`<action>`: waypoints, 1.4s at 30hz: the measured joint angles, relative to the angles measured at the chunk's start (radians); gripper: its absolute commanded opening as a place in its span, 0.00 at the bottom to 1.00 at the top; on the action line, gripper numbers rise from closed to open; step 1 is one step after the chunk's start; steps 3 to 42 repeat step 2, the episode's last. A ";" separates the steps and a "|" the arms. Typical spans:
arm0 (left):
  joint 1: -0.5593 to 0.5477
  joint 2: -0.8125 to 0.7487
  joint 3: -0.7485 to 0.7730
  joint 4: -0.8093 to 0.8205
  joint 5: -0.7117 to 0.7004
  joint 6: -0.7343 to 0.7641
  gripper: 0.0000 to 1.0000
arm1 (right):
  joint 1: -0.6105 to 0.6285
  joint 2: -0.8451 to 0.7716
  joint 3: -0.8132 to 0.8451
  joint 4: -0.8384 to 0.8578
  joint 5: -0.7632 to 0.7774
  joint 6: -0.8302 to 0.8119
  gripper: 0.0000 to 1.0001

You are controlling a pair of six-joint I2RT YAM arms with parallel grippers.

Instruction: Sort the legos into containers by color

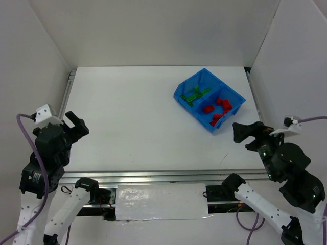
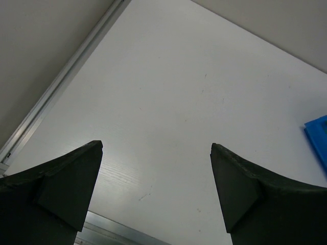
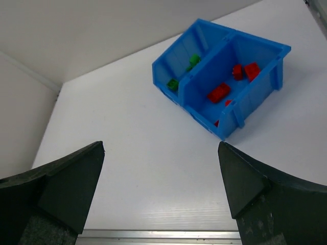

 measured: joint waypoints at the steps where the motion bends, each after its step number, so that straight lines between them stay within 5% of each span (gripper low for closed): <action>1: 0.000 -0.011 -0.004 0.002 -0.002 0.000 0.99 | 0.000 -0.021 0.003 -0.003 0.001 0.000 1.00; 42: 0.000 -0.021 -0.010 0.005 -0.003 0.000 1.00 | 0.000 -0.032 0.006 -0.005 0.002 0.000 0.99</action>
